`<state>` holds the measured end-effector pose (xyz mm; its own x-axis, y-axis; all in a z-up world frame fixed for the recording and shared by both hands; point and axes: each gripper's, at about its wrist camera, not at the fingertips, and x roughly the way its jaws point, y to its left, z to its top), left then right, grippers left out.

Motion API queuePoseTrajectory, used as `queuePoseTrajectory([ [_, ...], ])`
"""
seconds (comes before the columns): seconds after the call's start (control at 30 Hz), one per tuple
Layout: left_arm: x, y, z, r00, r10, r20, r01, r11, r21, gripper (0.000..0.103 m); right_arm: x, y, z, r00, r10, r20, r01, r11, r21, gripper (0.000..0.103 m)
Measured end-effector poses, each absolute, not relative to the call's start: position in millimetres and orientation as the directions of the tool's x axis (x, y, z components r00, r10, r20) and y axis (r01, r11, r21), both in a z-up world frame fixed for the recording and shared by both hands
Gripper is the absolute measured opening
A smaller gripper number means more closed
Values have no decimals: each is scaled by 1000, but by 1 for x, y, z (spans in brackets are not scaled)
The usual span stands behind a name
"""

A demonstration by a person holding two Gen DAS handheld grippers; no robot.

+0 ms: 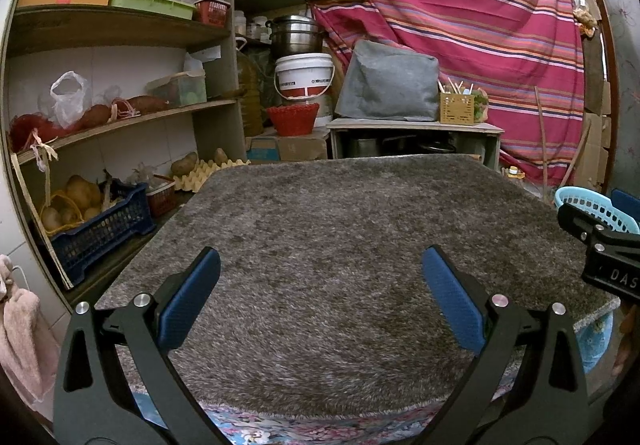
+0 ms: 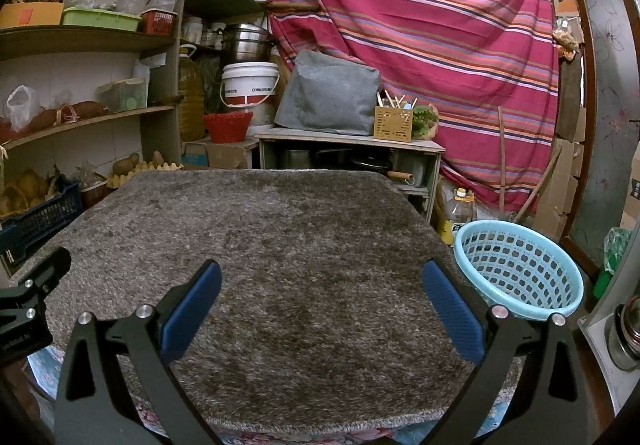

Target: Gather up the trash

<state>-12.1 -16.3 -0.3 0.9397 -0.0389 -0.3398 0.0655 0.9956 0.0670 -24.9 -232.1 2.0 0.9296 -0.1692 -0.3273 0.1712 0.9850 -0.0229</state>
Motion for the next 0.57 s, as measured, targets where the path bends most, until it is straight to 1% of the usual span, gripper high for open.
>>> queuePoseTrajectory([
  [0.57, -12, -16, 0, 941, -45, -335, 74, 995, 72, 98, -25, -232, 3, 929, -171, -327, 172, 985, -24, 99],
])
